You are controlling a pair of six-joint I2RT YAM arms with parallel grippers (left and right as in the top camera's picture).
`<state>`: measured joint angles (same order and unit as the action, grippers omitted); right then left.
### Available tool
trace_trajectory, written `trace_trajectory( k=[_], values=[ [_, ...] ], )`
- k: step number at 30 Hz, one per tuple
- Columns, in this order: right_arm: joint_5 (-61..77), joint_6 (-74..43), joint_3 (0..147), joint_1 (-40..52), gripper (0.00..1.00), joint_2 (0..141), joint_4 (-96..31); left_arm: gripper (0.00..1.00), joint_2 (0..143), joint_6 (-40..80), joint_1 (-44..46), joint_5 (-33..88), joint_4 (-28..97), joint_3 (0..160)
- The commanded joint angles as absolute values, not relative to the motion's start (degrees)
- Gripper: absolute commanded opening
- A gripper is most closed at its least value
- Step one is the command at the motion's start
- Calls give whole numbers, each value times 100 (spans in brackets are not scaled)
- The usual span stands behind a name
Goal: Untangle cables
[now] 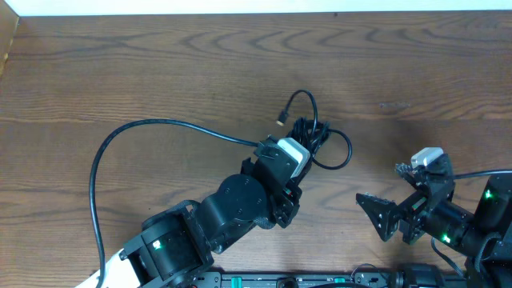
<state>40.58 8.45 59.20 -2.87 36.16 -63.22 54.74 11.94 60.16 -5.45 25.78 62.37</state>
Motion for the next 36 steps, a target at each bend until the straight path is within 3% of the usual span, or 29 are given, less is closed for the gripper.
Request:
trace_trajectory(
  k=[1, 6, 14, 18, 22, 26, 32, 36],
  values=[
    [4600, 893, 6064, -301, 99, 3623, -6265, 7, 5363, 1094, 6020, -180, 2569, 6324],
    [4609, 377, 6064, -301, 99, 3623, -6082, 7, 5363, 1004, 6020, -43, 2674, 6324],
    [4611, -2071, 6064, -301, 99, 3623, -5592, 7, 5363, 952, 6020, 303, 2633, 6324],
    [4890, -2486, 6064, -301, 99, 3623, -5542, 8, 5374, 812, 6020, 633, 2569, 6324],
    [5424, -2482, 6064, -301, 77, 3623, -5321, 8, 5422, 810, 6020, 766, 2440, 6324],
    [5433, -2412, 6064, -301, 49, 3623, -5290, 8, 5433, 609, 6020, 1291, 2300, 6324],
    [5417, -2405, 6062, -301, 35, 3623, -5295, 8, 5433, 598, 6020, 1319, 2196, 6324],
    [5419, -2329, 6064, -301, 5, 3623, -5295, 8, 5433, 598, 6020, 1393, 2200, 6324]
  ],
)
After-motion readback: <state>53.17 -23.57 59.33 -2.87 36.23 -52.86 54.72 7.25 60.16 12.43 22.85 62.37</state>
